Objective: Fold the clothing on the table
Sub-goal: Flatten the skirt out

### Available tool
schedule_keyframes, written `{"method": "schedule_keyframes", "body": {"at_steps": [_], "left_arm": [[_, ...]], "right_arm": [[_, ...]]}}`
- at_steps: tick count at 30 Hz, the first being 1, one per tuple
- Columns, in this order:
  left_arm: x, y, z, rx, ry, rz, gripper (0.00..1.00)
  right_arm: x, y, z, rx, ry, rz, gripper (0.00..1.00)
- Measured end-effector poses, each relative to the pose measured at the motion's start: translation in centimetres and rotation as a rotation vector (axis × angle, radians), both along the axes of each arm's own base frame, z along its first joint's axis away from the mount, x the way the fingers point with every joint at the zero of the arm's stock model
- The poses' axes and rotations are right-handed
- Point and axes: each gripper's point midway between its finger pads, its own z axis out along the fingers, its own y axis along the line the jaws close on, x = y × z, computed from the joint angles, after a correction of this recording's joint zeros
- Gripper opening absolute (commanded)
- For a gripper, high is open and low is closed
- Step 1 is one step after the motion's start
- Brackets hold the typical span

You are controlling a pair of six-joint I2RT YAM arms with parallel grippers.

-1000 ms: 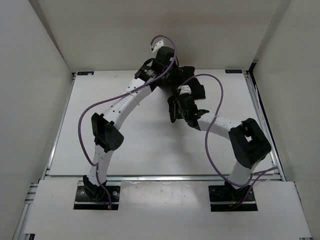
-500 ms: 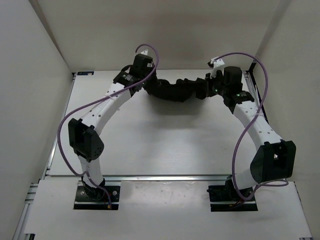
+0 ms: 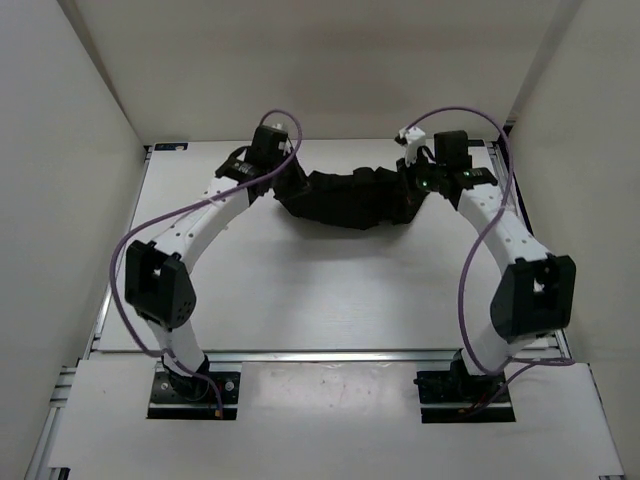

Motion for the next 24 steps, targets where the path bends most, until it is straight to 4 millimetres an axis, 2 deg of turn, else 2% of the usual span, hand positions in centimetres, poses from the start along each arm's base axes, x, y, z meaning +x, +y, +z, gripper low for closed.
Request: {"method": "schedule_keyframes", "body": {"at_steps": [1, 3, 6, 7, 8, 10, 12, 13, 15, 17, 19, 20, 21, 22, 23, 24], "left_arm": [[1.5, -0.1, 0.8, -0.018, -0.016, 0.008, 0.0], [6.1, -0.8, 2.8, -0.076, -0.075, 0.027, 0.0], [13.5, -1.8, 6.4, -0.154, -0.191, 0.051, 0.0], [15.8, -2.0, 7.9, -0.176, -0.248, 0.059, 0.0], [17.7, -2.2, 9.1, -0.196, -0.301, 0.066, 0.0], [19.0, -1.9, 10.8, -0.218, -0.357, 0.076, 0.0], [18.3, -1.3, 11.4, -0.21, -0.369, 0.079, 0.0], [17.2, -0.9, 11.4, -0.201, -0.372, 0.081, 0.0], [13.2, 0.3, 9.7, -0.174, -0.341, 0.083, 0.0], [8.3, 0.8, 8.4, -0.171, -0.328, 0.063, 0.0], [4.5, 1.5, 7.6, -0.182, -0.331, 0.052, 0.01], [3.0, 1.9, 7.1, -0.187, -0.333, 0.048, 0.11], [1.6, 2.2, 6.4, -0.191, -0.336, 0.045, 0.37], [0.3, 2.5, 5.5, -0.183, -0.33, 0.035, 0.68], [-1.2, 2.9, 4.0, -0.165, -0.31, 0.024, 0.87], [-2.7, 3.3, 2.2, -0.145, -0.281, 0.02, 0.99]], "right_arm": [[1.5, -0.1, 0.2, 0.008, -0.005, -0.003, 0.0], [5.5, -0.6, 1.2, 0.029, -0.014, -0.022, 0.0], [12.6, -1.3, 3.6, 0.062, -0.091, -0.058, 0.0], [14.4, -1.4, 4.6, 0.069, -0.128, -0.064, 0.0], [15.6, -1.5, 5.6, 0.074, -0.161, -0.068, 0.0], [16.5, -1.3, 8.1, 0.084, -0.217, -0.064, 0.0], [16.2, -0.6, 10.8, 0.102, -0.258, -0.04, 0.0], [15.8, -0.2, 12.1, 0.115, -0.278, -0.022, 0.0], [14.5, 0.9, 13.3, 0.137, -0.277, 0.028, 0.0], [12.1, 2.0, 12.9, 0.153, -0.217, 0.085, 0.0], [9.3, 2.5, 10.8, 0.161, -0.129, 0.136, 0.0], [7.5, 2.5, 9.3, 0.161, -0.075, 0.153, 0.0], [5.5, 2.3, 7.3, 0.153, -0.015, 0.17, 0.03], [3.6, 1.9, 5.4, 0.139, 0.036, 0.177, 0.41], [1.3, 1.1, 3.0, 0.109, 0.098, 0.166, 0.83], [-1.0, 0.0, 0.8, 0.073, 0.149, 0.153, 1.0]]}}
